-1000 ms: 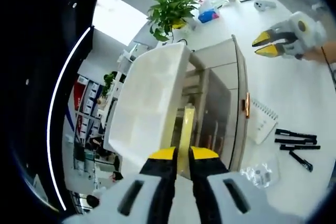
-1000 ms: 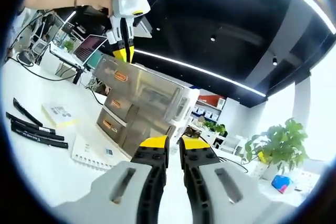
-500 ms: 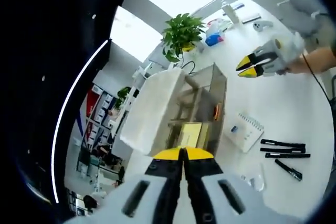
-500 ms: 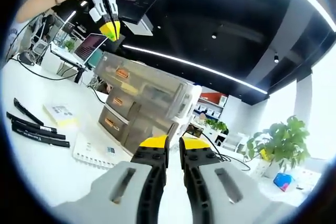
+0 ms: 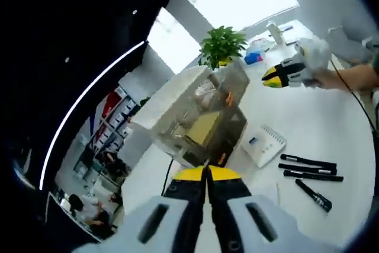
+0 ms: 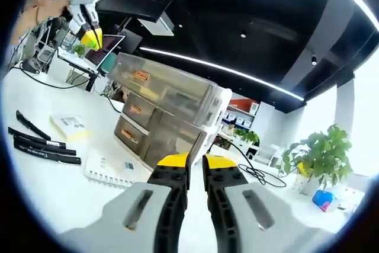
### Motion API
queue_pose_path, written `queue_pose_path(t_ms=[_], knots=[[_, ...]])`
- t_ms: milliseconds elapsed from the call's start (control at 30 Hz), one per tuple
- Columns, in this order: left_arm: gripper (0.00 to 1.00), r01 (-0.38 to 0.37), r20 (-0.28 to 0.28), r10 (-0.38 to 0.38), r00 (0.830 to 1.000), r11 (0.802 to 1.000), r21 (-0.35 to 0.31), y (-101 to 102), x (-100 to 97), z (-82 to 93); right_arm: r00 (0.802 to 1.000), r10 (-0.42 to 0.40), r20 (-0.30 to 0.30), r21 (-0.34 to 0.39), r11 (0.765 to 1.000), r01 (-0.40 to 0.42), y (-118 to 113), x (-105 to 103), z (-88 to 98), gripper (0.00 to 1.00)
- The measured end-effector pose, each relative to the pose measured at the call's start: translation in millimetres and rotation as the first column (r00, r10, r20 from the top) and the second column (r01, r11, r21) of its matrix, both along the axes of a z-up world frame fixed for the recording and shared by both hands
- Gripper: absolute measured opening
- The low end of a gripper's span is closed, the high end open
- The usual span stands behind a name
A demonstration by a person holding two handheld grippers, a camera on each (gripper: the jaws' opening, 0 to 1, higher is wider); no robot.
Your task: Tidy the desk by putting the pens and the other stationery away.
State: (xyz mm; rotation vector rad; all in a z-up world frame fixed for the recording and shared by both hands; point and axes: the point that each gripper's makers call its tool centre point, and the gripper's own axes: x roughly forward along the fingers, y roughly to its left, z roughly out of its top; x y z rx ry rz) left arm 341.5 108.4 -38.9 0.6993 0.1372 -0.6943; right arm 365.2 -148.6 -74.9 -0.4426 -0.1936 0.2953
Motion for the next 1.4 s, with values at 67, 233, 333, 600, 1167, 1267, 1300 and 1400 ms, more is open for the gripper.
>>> queue_pose_path(t_ms=[67,233,333,600,1167,1267,1300,1400], knots=[[0.03,0.005,0.001,-0.005,1.0,0.999,-0.036,2,5.5,-17.0,1.0,-0.001,0.003,-0.005,1.0,0.001,1,-1,-0.1,0.12],[0.03,-0.001,-0.036,-0.002,0.999,0.997,-0.078,9,27.4,-43.9,1.0,-0.024,-0.005,-0.032,0.999,0.024,-6,2,-4.2,0.12],[0.03,0.041,-0.132,-0.066,0.989,0.982,-0.183,-1,32.2,-66.2,1.0,-0.007,-0.013,-0.011,1.0,0.007,-3,1,-5.4,0.13],[0.09,-0.04,-0.242,-0.084,0.967,0.884,-0.466,36,38.6,-91.4,0.99,0.09,-0.112,0.067,0.994,-0.083,20,2,-23.9,0.17],[0.88,0.157,-0.085,-0.23,0.97,0.85,-0.503,18,24.1,-78.1,0.85,0.474,-0.231,0.171,0.88,-0.444,115,-40,-47.3,0.34],[0.88,0.176,-0.141,-0.272,0.952,0.862,-0.476,16,20.5,-96.3,0.83,0.499,-0.249,0.186,0.866,-0.465,124,-47,-47.6,0.33],[0.87,0.182,-0.156,-0.281,0.947,0.868,-0.462,16,18.9,-101.2,0.835,0.493,-0.243,0.186,0.869,-0.459,124,-48,-45.5,0.32],[0.85,0.201,-0.179,-0.311,0.933,0.867,-0.457,15,13.5,-106.0,0.864,0.471,-0.177,0.158,0.88,-0.447,116,-48,-34.4,0.32]])
